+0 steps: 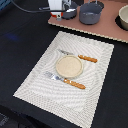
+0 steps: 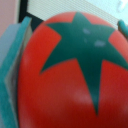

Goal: Place the pan onto the stove and place the fish and sausage into the pan.

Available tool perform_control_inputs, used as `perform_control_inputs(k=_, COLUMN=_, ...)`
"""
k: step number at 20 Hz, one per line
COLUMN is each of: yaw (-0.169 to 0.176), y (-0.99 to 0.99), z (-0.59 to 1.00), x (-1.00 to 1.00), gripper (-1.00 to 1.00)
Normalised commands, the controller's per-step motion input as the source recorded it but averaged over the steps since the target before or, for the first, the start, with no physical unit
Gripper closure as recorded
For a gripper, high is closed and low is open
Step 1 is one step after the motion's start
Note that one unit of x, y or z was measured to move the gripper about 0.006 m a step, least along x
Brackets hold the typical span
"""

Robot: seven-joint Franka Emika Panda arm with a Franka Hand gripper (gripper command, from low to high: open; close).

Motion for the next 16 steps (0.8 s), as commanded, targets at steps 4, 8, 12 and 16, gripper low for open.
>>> perform_control_inputs(k=4, yaw=0.0, y=0.97, z=-0.06, x=0.03, gripper=1.0)
perform_control_inputs(k=8, yaw=0.0, y=0.99, z=0.0, x=0.07, gripper=1.0)
perform_control_inputs(k=12, yaw=0.0, y=0.99, z=0.06, x=0.15, gripper=1.0)
perform_control_inputs(k=16, yaw=0.0, y=0.88, z=0.0, x=0.21, gripper=1.0)
